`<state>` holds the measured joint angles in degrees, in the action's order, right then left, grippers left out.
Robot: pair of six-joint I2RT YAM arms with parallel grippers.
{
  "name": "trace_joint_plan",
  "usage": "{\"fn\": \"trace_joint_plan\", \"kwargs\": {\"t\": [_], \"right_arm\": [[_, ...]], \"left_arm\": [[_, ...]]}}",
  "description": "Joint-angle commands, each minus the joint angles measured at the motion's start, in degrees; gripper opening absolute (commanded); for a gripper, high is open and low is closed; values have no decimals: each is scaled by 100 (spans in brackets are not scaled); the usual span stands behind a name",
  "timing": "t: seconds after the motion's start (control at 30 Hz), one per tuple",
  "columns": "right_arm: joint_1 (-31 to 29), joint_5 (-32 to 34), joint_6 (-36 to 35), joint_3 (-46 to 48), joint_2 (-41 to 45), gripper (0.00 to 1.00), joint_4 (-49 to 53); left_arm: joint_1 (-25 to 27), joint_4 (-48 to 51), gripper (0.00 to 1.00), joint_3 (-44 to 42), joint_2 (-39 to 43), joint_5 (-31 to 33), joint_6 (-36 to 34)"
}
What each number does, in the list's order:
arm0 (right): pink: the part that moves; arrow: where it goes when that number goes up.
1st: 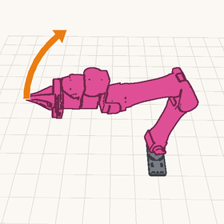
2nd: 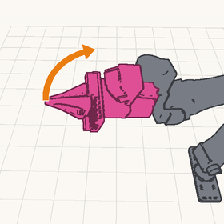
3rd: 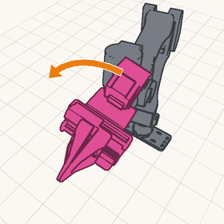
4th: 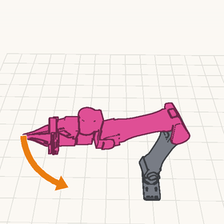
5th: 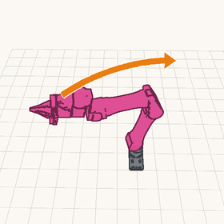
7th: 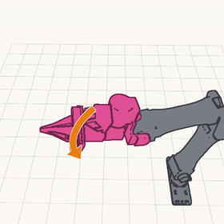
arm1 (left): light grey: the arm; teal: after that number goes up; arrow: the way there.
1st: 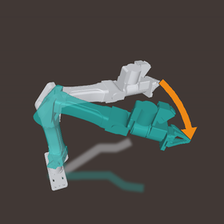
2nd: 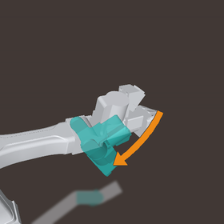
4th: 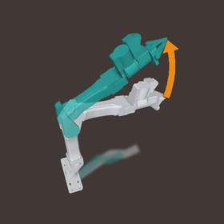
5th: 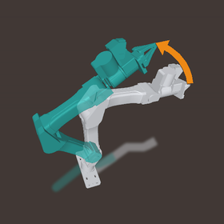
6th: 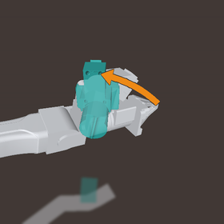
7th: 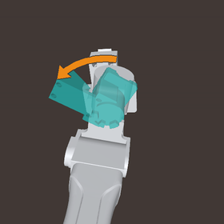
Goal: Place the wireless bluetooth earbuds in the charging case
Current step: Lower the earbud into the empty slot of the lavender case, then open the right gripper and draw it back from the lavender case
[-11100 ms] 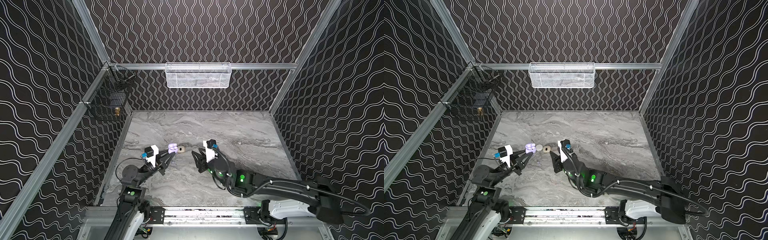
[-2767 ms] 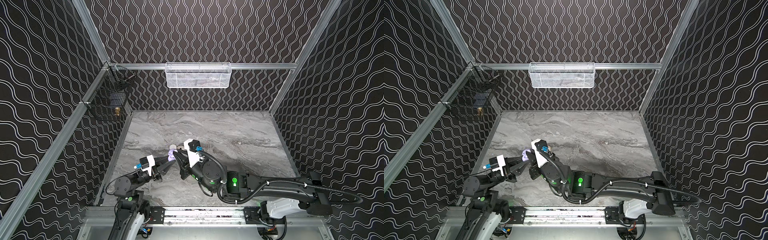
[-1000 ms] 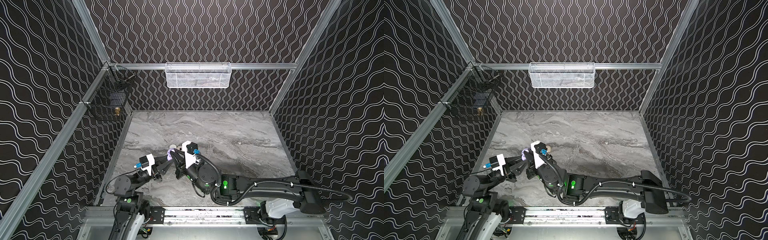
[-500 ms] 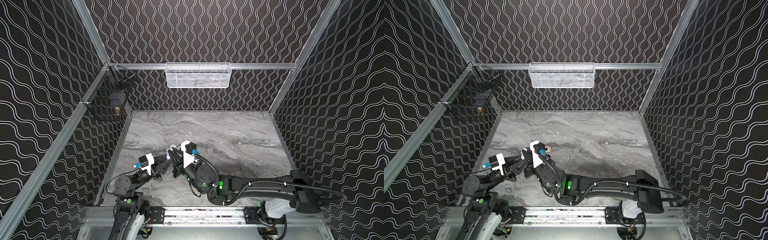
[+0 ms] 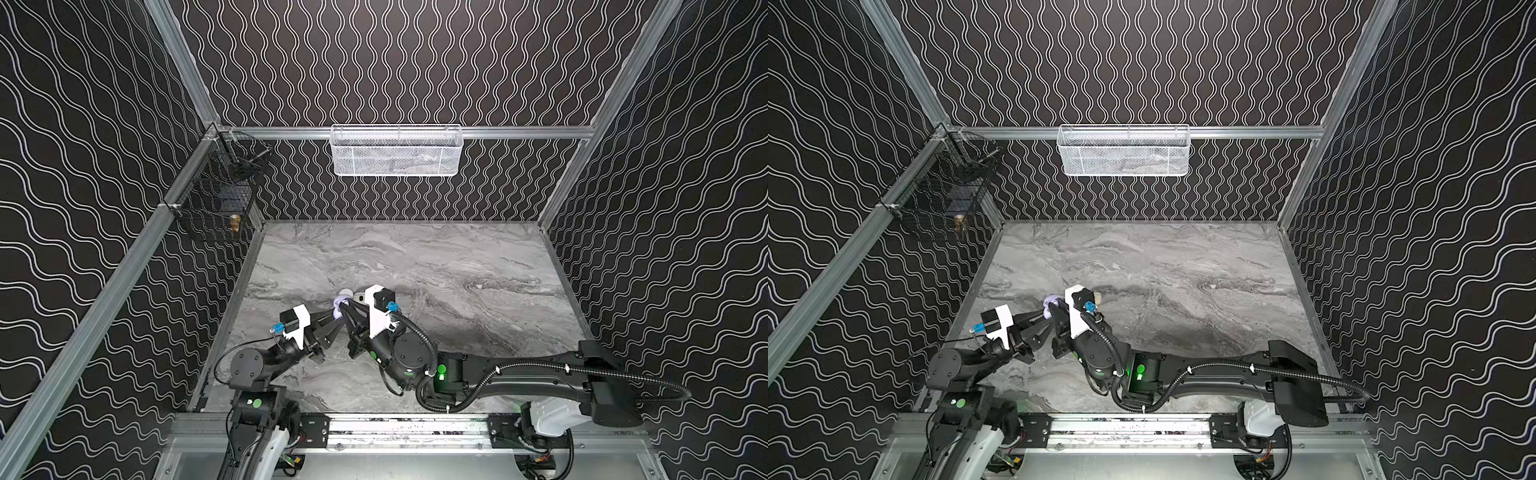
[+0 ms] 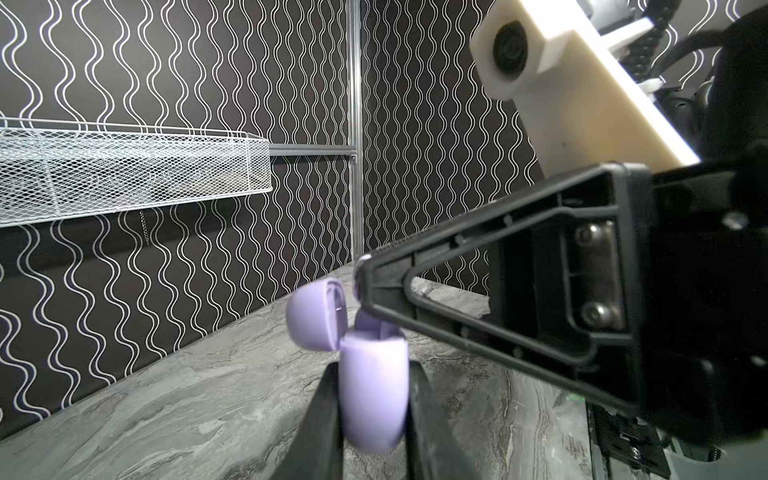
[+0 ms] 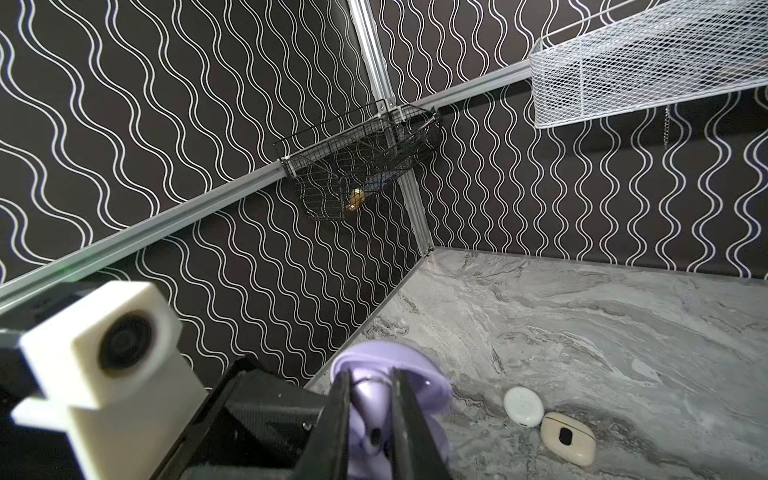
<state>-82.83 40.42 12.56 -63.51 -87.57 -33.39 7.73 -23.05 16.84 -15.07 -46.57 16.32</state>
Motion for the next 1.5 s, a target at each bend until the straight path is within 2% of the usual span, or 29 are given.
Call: {"fn": "trace_joint_plan", "kwargs": {"t": [0.0,0.1,0.27,0.33,0.53,0.7,0.8,0.87,0.93,1.0,1.2,1.37,1.47], "right_arm": [[-10,-178,49,18,60,21,84],[-14,-238,41,-43,67,27,160],[-6,-249,19,-92,82,44,223],[-11,-224,2,-109,130,48,273],[-16,33,-36,-46,821,49,767],[169,97,178,-178,1422,48,1856],[829,-607,765,-660,1349,48,3188],[1496,-1603,1121,-1058,1040,47,3961],[1906,-2339,1179,-1410,674,46,4411],[2024,-2676,1036,-1739,316,44,4689],[2026,-3922,624,-2011,-139,42,4400],[2017,-4704,495,-1657,126,42,3813],[1999,-4945,484,-1240,455,42,3364]], "left_arm": [[4,-343,0,60,25,45,-42],[2,-410,0,37,47,1,-19],[2,-437,0,17,83,-20,-14],[1,-437,0,19,83,-19,-14],[1,-458,0,-20,114,-83,-40],[1,-1282,0,-192,-47,-560,278],[8,-1937,0,-290,-233,-880,562],[9,-2374,0,-342,-365,-1042,775],[10,-2560,0,-359,-450,-1117,862],[10,-2587,0,-348,-502,-1151,873],[10,-2740,0,-372,-629,-1211,927],[10,-2609,0,-358,-654,-1171,868],[10,-2463,0,-340,-653,-1132,794]]}}
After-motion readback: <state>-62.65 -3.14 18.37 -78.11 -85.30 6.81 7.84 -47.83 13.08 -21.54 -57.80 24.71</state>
